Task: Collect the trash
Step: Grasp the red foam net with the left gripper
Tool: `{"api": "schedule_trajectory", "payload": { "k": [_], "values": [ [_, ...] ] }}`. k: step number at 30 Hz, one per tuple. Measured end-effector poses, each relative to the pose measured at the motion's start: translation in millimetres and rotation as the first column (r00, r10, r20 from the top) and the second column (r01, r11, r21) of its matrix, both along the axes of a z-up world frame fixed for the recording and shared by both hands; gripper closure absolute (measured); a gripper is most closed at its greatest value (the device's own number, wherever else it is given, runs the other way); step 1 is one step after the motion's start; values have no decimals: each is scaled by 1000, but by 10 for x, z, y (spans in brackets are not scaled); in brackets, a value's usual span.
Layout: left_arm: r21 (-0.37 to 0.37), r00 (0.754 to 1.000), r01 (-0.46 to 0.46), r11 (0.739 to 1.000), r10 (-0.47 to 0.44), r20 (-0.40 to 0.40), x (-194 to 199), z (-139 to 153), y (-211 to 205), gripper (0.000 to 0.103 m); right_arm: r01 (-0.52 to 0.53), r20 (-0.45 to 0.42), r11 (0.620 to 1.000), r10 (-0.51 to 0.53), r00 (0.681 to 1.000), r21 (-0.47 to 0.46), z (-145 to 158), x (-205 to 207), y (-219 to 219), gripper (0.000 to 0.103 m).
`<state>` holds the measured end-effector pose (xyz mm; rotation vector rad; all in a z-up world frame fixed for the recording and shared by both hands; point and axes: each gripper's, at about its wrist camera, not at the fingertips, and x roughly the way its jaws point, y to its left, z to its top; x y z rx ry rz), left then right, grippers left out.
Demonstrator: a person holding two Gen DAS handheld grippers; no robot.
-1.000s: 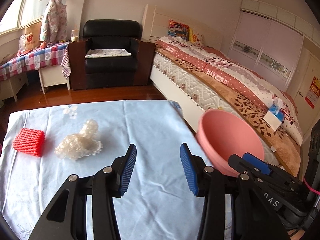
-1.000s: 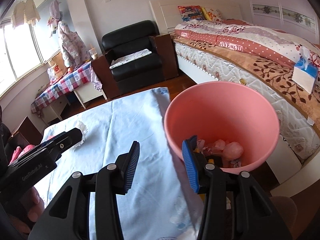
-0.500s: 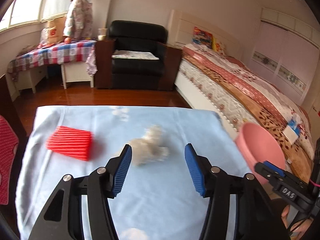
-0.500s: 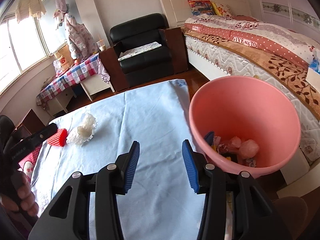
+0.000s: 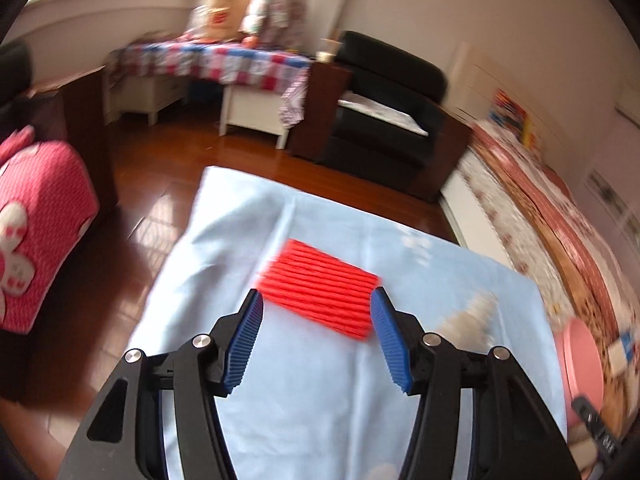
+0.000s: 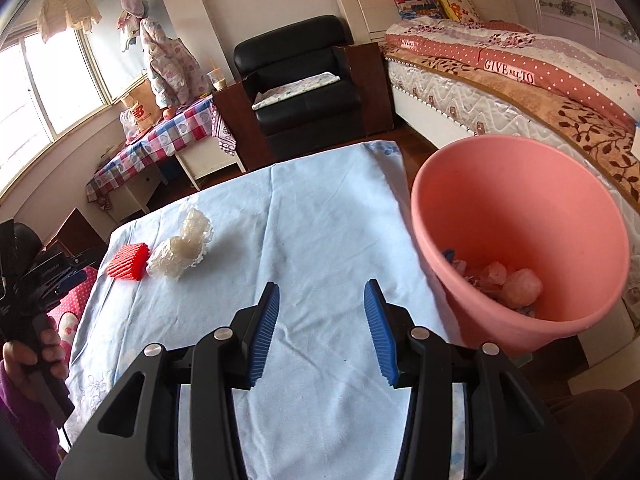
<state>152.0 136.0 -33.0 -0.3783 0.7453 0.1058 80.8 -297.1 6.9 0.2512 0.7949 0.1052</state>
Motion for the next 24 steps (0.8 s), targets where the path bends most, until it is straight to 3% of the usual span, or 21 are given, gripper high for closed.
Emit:
{"api": "schedule_trajectory", "payload": {
  "k": [6, 17, 19, 22, 24],
  "values": [
    [-43, 997, -62, 997, 60, -54, 138, -147, 150, 48, -32, -8, 999, 32, 999, 8, -42, 61, 110, 58],
    [-92, 988, -112, 989, 101, -117, 530, -461, -43, 49, -90, -22, 996, 89, 996, -15, -68, 132, 328, 58],
    [-76, 986, -133, 988, 125, -107, 532, -484, -36, 71, -111, -17, 994, 111, 994, -7, -66, 145, 367, 58],
    [-97, 986, -136, 986, 126, -108, 526, -521, 16, 91, -150, -15, 988, 150, 989, 29, -71, 194, 438, 58],
    [-88, 990, -119, 989, 111, -91, 491, -497, 20, 93, -181, -18, 980, 183, 983, 77, -71, 266, 500, 58]
  ]
}}
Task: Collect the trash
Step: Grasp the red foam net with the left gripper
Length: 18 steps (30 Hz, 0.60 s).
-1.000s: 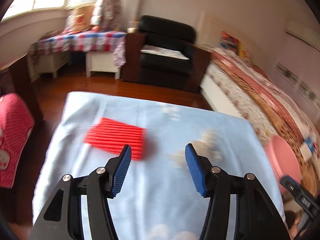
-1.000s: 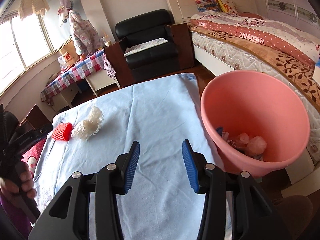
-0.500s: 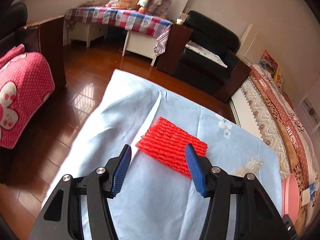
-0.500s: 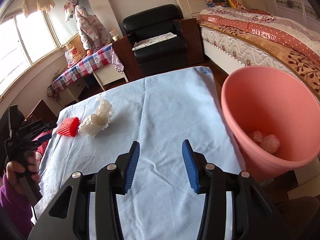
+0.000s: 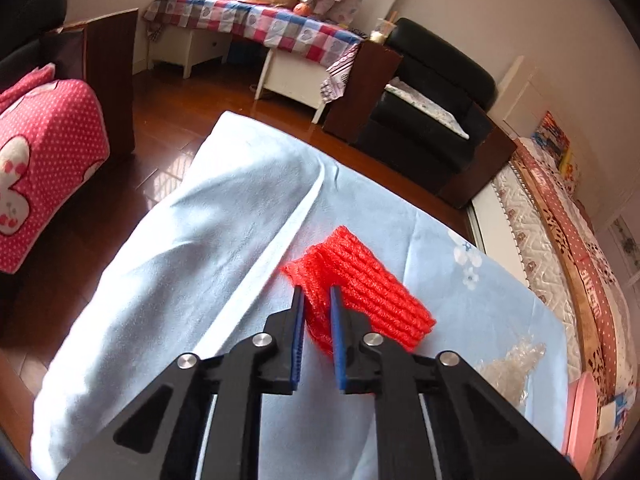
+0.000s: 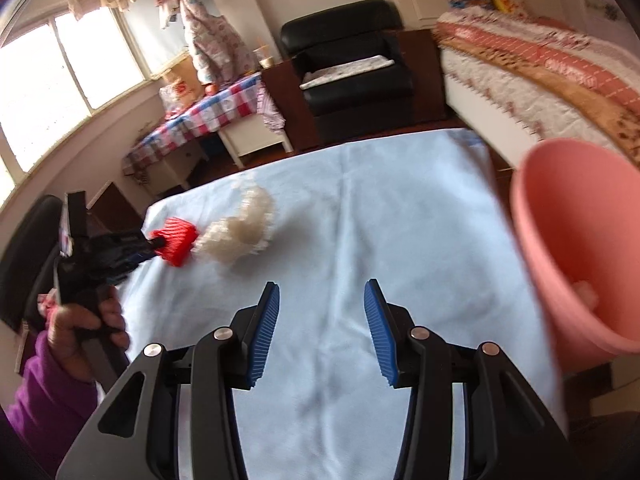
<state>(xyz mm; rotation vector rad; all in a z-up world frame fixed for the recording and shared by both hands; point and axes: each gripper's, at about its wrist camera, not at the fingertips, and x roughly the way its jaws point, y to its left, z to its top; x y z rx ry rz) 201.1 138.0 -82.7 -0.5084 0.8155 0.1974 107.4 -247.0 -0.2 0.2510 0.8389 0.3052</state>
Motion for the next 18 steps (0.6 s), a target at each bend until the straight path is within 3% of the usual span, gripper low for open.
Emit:
{"api": "schedule_trajectory", "payload": {
  "k": [8, 11, 14, 18],
  "values": [
    [20, 996, 43, 999, -44, 74, -376, 188, -10, 93, -96, -18, 987, 99, 995, 131, 15, 334, 384, 58],
    [18, 994, 58, 998, -60, 93, -511, 228, -5, 93, -118, -11, 986, 120, 993, 117, 30, 480, 585, 58],
    [11, 992, 69, 998, -69, 107, -633, 251, 15, 93, -102, -7, 989, 103, 995, 111, 39, 659, 705, 48],
    [0, 990, 81, 997, -81, 114, -750, 251, 38, 93, -42, -53, 987, 51, 997, 156, -27, 999, 676, 46]
  ]
}}
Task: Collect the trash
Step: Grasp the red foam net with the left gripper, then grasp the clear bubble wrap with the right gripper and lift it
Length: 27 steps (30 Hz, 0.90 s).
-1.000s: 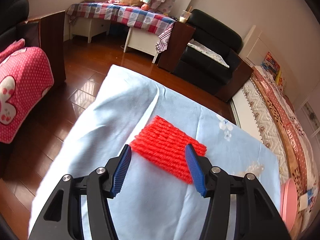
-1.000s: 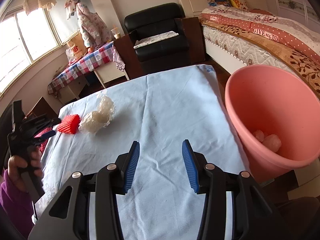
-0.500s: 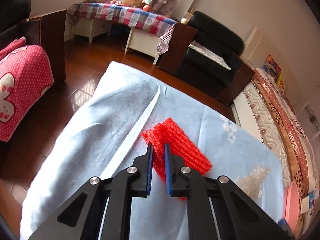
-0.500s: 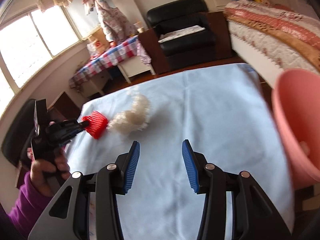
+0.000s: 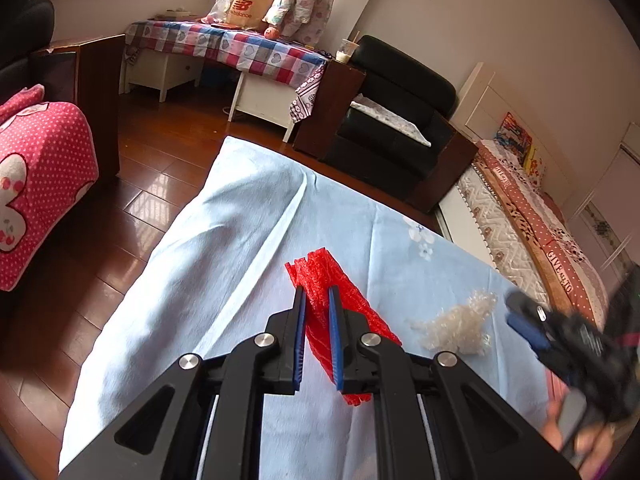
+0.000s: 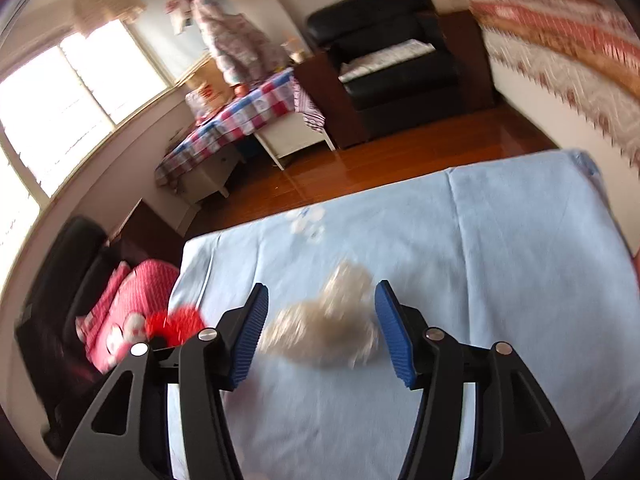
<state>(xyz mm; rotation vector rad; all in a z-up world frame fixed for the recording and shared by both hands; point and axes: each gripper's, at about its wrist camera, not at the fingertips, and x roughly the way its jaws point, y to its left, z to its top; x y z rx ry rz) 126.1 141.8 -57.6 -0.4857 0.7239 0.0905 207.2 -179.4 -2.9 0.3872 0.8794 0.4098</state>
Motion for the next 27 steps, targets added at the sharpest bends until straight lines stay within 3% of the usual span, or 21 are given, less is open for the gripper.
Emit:
{"api": "schedule_trajectory", "payload": {
  "k": [4, 9, 10, 11, 13, 21, 27],
  "values": [
    [-12, 1000, 8, 1000, -8, 1, -60, -8, 17, 93, 18, -79, 999, -15, 997, 43, -132, 287, 11, 46],
    [-19, 1000, 23, 1000, -23, 2, -71, 0, -11, 93, 33, -161, 998, -25, 987, 46, -334, 367, 62, 47],
    [-17, 1000, 26, 1000, -26, 3, -75, 7, -24, 93, 31, -171, 998, -21, 985, 53, -367, 358, 67, 50],
    [-17, 1000, 28, 999, -28, 5, -75, 16, -30, 93, 26, -177, 998, -15, 984, 60, -390, 346, 68, 69],
    [-14, 999, 36, 999, -36, 9, -87, 37, -52, 93, 22, -183, 998, -10, 983, 65, -409, 318, 61, 73],
    [-4, 997, 66, 998, -66, 29, -192, 208, -198, 93, -20, -64, 1000, 20, 998, 11, -108, -151, 16, 76],
    [20, 994, 98, 995, -99, 46, -365, 406, -393, 93, -14, 94, 991, 27, 995, -133, 309, -656, -68, 76]
  ]
}}
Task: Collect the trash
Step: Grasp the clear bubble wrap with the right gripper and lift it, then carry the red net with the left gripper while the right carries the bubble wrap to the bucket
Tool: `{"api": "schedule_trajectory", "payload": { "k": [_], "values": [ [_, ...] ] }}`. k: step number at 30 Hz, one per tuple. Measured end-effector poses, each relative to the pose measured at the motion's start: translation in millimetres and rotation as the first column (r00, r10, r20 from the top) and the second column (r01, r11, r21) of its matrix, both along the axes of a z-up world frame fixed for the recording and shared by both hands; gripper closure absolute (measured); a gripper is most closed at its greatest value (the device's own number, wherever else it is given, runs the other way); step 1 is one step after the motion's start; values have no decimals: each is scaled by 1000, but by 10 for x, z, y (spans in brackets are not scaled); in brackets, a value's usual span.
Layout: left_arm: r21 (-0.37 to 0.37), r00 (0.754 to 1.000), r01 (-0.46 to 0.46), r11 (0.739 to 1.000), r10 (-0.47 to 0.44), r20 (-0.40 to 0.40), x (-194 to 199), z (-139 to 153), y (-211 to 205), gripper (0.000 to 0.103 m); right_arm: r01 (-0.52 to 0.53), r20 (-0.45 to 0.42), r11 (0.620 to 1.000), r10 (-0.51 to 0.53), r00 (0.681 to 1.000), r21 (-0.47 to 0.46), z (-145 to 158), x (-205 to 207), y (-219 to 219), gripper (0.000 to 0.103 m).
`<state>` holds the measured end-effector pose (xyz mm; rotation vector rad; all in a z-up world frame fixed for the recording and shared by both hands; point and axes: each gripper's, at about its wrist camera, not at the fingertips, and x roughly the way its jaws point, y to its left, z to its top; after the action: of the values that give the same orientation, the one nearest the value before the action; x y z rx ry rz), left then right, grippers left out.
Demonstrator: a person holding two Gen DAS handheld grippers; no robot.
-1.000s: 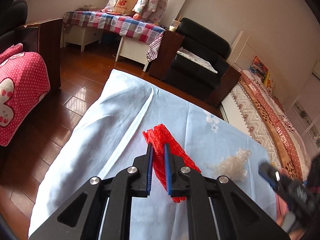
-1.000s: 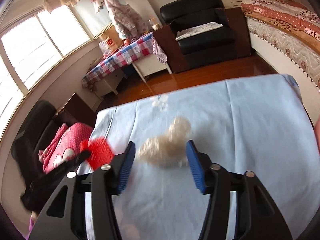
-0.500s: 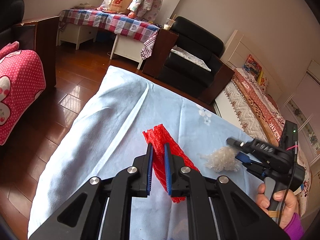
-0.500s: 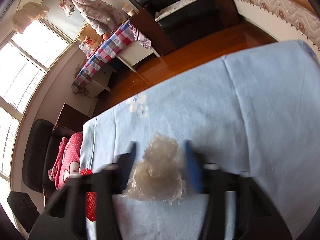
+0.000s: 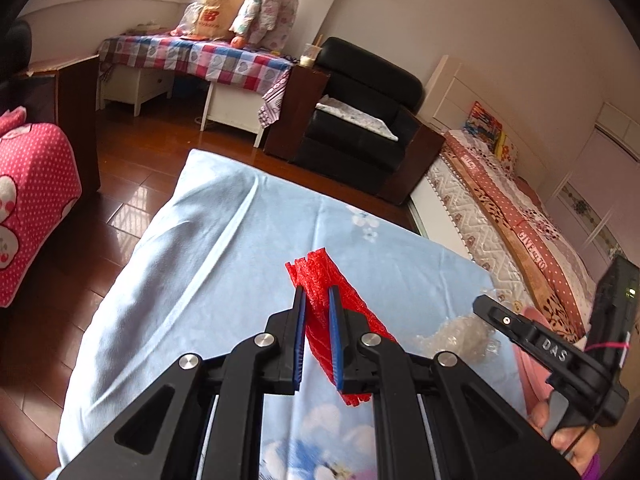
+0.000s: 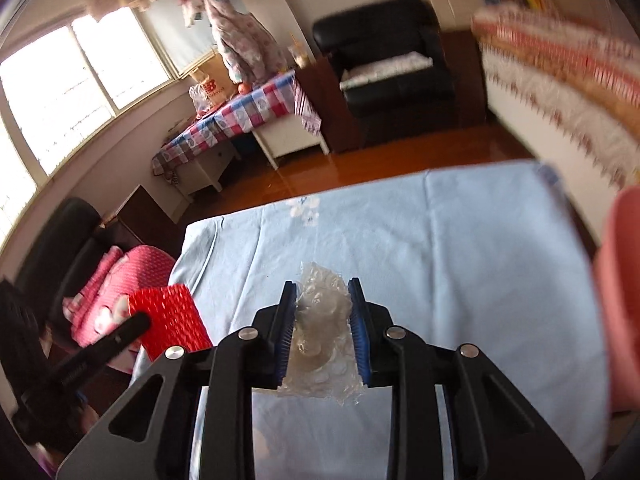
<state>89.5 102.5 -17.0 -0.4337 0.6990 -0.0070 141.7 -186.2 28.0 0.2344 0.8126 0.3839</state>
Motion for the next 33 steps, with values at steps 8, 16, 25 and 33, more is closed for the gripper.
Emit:
{"api": "schedule_trajectory", "payload": {
  "k": [8, 16, 25, 33],
  "values": [
    [35, 999, 40, 999, -41, 34, -360, 313, -262, 93, 18, 122, 995, -6, 992, -97, 367, -554, -176, 76],
    [48, 997, 54, 997, -57, 51, -651, 522, -411, 93, 56, 136, 991, -40, 990, -118, 444, -852, -365, 76],
    [50, 995, 74, 996, -78, 65, -813, 624, -498, 93, 56, 174, 990, -33, 984, -126, 505, -1042, -291, 76],
    [58, 993, 87, 995, -91, 71, -851, 683, -575, 93, 68, 200, 990, -41, 979, -126, 564, -1123, -307, 76]
  ]
}}
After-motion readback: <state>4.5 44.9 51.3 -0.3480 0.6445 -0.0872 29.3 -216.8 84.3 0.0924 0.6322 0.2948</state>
